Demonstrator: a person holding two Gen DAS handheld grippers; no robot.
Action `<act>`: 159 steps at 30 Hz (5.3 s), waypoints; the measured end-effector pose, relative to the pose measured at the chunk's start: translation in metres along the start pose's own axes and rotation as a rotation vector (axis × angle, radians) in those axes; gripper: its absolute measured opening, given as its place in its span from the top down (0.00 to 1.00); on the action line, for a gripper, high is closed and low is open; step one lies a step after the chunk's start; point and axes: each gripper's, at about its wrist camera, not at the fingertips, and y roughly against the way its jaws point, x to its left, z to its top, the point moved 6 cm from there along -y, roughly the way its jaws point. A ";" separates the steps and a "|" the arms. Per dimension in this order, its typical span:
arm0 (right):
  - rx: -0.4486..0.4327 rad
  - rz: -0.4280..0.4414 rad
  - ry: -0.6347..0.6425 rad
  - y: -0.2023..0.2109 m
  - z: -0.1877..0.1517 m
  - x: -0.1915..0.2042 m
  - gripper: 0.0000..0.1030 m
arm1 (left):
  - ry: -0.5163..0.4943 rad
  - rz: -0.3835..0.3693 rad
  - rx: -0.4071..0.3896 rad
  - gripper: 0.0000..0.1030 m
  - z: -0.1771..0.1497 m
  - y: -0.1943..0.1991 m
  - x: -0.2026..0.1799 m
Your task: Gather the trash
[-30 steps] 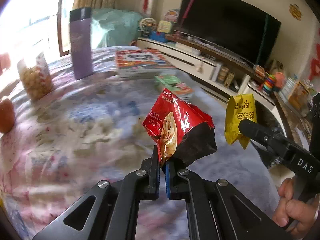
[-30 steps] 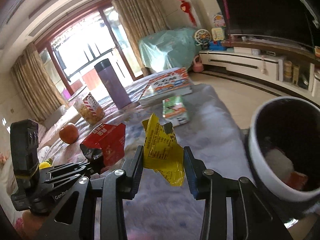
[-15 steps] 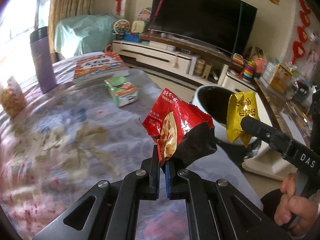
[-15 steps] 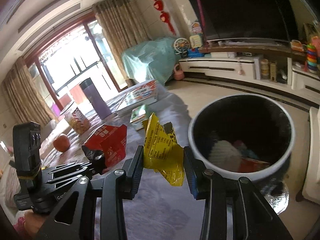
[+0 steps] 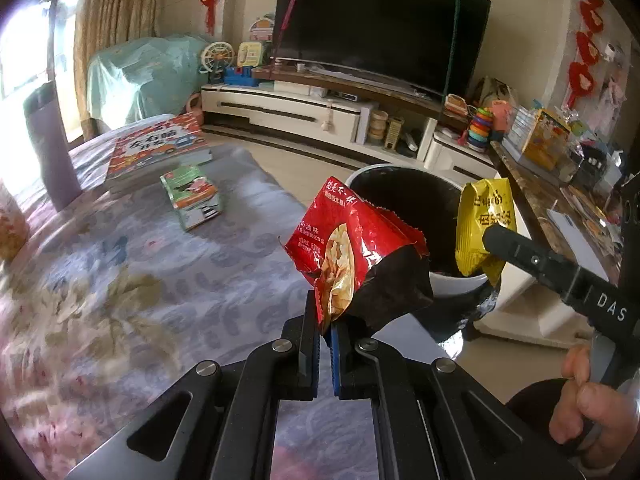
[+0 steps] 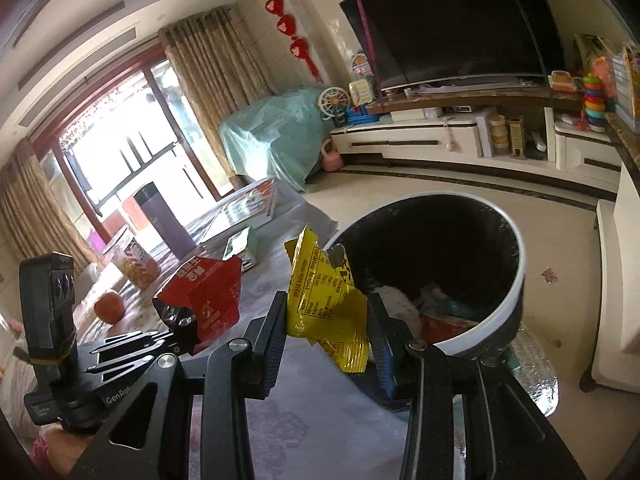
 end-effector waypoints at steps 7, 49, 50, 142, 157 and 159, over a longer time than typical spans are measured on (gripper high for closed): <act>-0.020 -0.025 -0.024 0.006 0.008 -0.018 0.62 | -0.030 -0.006 0.009 0.98 0.008 -0.012 -0.014; 0.028 -0.078 -0.084 -0.021 0.037 -0.081 0.61 | -0.117 -0.005 0.074 0.97 0.052 -0.083 -0.061; 0.029 -0.077 -0.084 -0.021 0.038 -0.081 0.61 | -0.117 -0.005 0.075 0.97 0.052 -0.083 -0.061; -0.377 -0.271 0.169 0.140 -0.072 0.058 0.00 | 0.012 0.286 -0.506 0.01 -0.162 0.197 -0.033; -0.376 -0.262 0.166 0.141 -0.072 0.060 0.00 | 0.019 0.278 -0.497 0.01 -0.162 0.195 -0.027; -0.375 -0.259 0.168 0.141 -0.072 0.062 0.00 | 0.020 0.278 -0.495 0.01 -0.162 0.195 -0.026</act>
